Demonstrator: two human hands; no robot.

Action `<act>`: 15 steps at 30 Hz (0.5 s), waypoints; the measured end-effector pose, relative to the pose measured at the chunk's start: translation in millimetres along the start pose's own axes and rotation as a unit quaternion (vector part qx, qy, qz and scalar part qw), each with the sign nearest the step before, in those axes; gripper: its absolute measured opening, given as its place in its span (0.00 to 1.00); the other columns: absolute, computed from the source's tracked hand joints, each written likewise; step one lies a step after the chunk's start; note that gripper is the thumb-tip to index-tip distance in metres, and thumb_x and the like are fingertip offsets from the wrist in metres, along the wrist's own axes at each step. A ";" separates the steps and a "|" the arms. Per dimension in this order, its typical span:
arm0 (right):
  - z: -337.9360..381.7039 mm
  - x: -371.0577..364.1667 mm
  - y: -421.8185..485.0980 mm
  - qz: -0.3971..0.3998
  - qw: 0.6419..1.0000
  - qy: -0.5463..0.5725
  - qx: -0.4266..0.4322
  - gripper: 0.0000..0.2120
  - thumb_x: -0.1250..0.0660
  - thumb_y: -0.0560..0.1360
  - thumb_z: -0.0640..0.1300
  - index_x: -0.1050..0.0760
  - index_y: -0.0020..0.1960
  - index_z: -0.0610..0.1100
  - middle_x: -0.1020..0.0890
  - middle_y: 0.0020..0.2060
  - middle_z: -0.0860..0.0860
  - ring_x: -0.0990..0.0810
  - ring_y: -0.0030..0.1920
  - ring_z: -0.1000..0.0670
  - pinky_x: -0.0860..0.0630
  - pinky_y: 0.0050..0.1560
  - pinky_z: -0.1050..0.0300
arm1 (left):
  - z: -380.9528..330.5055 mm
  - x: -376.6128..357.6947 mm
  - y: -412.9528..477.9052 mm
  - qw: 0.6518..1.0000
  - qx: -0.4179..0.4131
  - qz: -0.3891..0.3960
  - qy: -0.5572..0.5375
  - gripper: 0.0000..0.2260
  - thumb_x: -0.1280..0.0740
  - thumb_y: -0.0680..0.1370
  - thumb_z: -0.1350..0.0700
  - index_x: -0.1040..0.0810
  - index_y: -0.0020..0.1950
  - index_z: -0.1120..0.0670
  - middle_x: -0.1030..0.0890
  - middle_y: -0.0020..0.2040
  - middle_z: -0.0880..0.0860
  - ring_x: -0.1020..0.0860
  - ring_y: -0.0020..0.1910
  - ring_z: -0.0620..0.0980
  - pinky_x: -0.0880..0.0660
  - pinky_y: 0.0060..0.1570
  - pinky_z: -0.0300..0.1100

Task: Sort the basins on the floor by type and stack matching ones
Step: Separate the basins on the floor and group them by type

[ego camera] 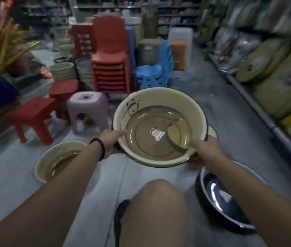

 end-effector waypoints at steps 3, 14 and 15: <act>-15.0 106.1 17.3 -0.137 0.990 0.014 0.041 0.11 0.26 0.69 0.44 0.17 0.51 0.45 0.14 0.43 0.46 0.14 0.45 0.42 0.15 0.44 0.45 | -26.7 -104.2 -11.9 0.989 -0.024 0.095 0.108 0.15 0.27 0.78 0.50 0.20 0.59 0.58 0.14 0.50 0.60 0.14 0.46 0.61 0.16 0.44 0.58; -132.7 308.7 71.6 -0.218 0.974 0.027 -0.044 0.09 0.27 0.77 0.40 0.22 0.56 0.44 0.16 0.47 0.42 0.13 0.44 0.39 0.13 0.41 0.41 | 27.5 -342.3 20.5 0.972 -0.029 0.122 0.197 0.13 0.29 0.78 0.63 0.23 0.59 0.51 0.14 0.46 0.62 0.14 0.37 0.61 0.17 0.32 0.54; -151.0 314.5 78.7 -0.233 0.971 0.014 -0.049 0.12 0.27 0.77 0.42 0.24 0.58 0.47 0.16 0.49 0.44 0.14 0.46 0.40 0.13 0.45 0.39 | 42.9 -354.3 25.6 0.971 -0.024 0.125 0.204 0.14 0.28 0.78 0.63 0.23 0.60 0.51 0.14 0.47 0.61 0.14 0.37 0.61 0.16 0.33 0.56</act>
Point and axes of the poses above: each hand's wrist, its own y-axis towards the middle knuckle, its own x-axis out of the back of the hand, z = x × y, the point moved 6 cm from there along y, towards the middle knuckle
